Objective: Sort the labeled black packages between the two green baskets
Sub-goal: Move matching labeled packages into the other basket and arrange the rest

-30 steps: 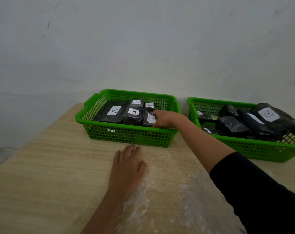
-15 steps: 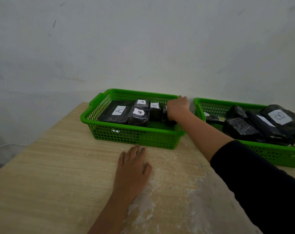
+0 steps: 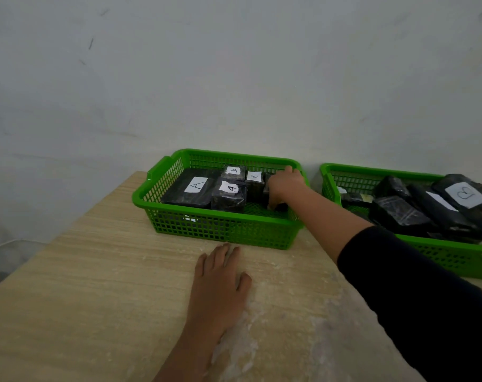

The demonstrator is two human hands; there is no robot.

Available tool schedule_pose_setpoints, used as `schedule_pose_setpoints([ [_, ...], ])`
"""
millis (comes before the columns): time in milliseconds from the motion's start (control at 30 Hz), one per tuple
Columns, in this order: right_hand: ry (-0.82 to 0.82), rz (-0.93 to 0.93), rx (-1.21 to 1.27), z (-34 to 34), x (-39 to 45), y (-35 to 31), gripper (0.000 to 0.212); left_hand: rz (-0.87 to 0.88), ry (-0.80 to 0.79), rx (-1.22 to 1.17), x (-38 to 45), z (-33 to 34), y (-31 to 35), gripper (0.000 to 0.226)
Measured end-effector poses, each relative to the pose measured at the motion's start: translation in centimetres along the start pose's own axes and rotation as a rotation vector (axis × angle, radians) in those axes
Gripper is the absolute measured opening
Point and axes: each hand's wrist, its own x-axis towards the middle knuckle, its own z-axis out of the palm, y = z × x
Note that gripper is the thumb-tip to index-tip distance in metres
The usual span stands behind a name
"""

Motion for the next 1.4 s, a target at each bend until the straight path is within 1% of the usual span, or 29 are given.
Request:
schedule_pose_setpoints([
  [33,0.018,-0.008,0.031,-0.3,-0.3,0.6,0.062,-0.001,-0.002,0.000,0.0,0.0,0.0,0.056],
  [67,0.070,-0.014,0.079,-0.7,-0.6,1.4,0.058,-0.002,-0.002,0.004,0.0,0.0,0.0,0.056],
  [133,0.210,0.001,0.198,-1.2,-1.3,3.4,0.049,-0.001,-0.008,0.015,0.0,-0.1,0.1,0.056],
  [200,0.309,0.053,0.322,-1.4,-2.3,6.2,0.042,-0.003,-0.019,0.018,-0.1,-0.2,0.2,0.056],
  [233,0.331,0.092,0.376,-1.3,-2.7,7.9,0.039,-0.006,-0.025,0.016,-0.1,-0.3,0.2,0.056],
  [300,0.306,0.191,0.436,-0.5,-3.7,11.6,0.038,-0.007,-0.028,0.012,-0.1,-0.5,0.5,0.056],
  [400,0.177,0.351,0.459,1.8,-5.4,17.1,0.036,0.025,0.000,0.002,0.0,-0.4,1.5,0.055],
  [467,0.084,0.404,0.458,3.8,-6.9,20.2,0.032,0.042,-0.013,-0.014,-0.1,0.0,2.5,0.056],
  [500,0.032,0.420,0.447,4.9,-7.6,21.3,0.034,0.045,-0.031,-0.005,-0.2,0.3,2.9,0.057],
  [567,-0.065,0.413,0.383,7.1,-8.9,22.8,0.048,0.043,-0.057,0.045,-0.4,0.9,3.3,0.057],
  [600,-0.077,0.388,0.343,8.1,-9.5,23.1,0.055,0.035,-0.056,0.061,-0.4,1.1,3.4,0.057],
  [633,-0.059,0.365,0.334,8.9,-9.8,23.3,0.061,0.026,-0.049,0.066,-0.5,1.2,3.4,0.057],
  [700,-0.022,0.336,0.393,9.8,-10.3,23.2,0.075,0.018,-0.038,0.063,-0.5,1.2,3.3,0.057],
  [767,-0.036,0.312,0.460,9.9,-10.4,22.9,0.089,0.020,-0.043,0.061,-0.5,1.2,3.2,0.057],
  [800,-0.035,0.301,0.490,9.8,-10.4,22.8,0.090,0.021,-0.045,0.057,-0.5,1.2,3.1,0.057],
  [833,-0.018,0.292,0.530,9.8,-10.3,22.7,0.086,0.021,-0.046,0.050,-0.5,1.1,3.1,0.057],
  [867,0.015,0.291,0.595,9.7,-10.2,22.7,0.077,0.022,-0.045,0.043,-0.6,1.1,3.1,0.056],
  [900,0.066,0.300,0.714,9.5,-10.1,22.8,0.064,0.026,-0.042,0.035,-0.6,1.0,3.1,0.056],
  [933,0.121,0.321,0.902,9.2,-10.1,22.9,0.051,0.029,-0.038,0.028,-0.6,1.0,3.1,0.056],
  [967,0.170,0.350,1.117,8.7,-10.1,22.9,0.042,0.032,-0.034,0.020,-0.6,1.0,3.1,0.056],
  [1000,0.191,0.385,1.302,8.3,-10.1,22.8,0.038,0.034,-0.030,0.014,-0.6,1.0,3.1,0.056],
  [1033,0.177,0.401,1.449,7.8,-10.2,22.8,0.033,0.037,-0.028,0.010,-0.6,1.0,3.1,0.056],
  [1100,0.080,0.342,1.647,7.0,-10.4,22.6,0.023,0.041,-0.027,0.004,-0.6,1.0,3.1,0.056],
  [1133,0.018,0.284,1.704,6.8,-10.4,22.4,0.023,0.041,-0.028,0.001,-0.6,1.0,3.1,0.056],
  [1233,-0.129,0.164,1.745,6.5,-10.6,21.5,0.037,0.044,-0.027,-0.004,-0.6,1.0,2.9,0.056],
  [1267,-0.164,0.139,1.772,6.4,-10.6,21.1,0.039,0.046,-0.026,-0.006,-0.6,1.0,2.9,0.056],
  [1333,-0.213,0.136,1.850,6.1,-10.5,20.4,0.043,0.047,-0.028,-0.016,-0.6,1.0,2.9,0.056],
  [1400,-0.214,0.163,1.850,5.7,-10.4,19.8,0.050,0.047,-0.027,-0.019,-0.6,1.0,2.9,0.056],
])
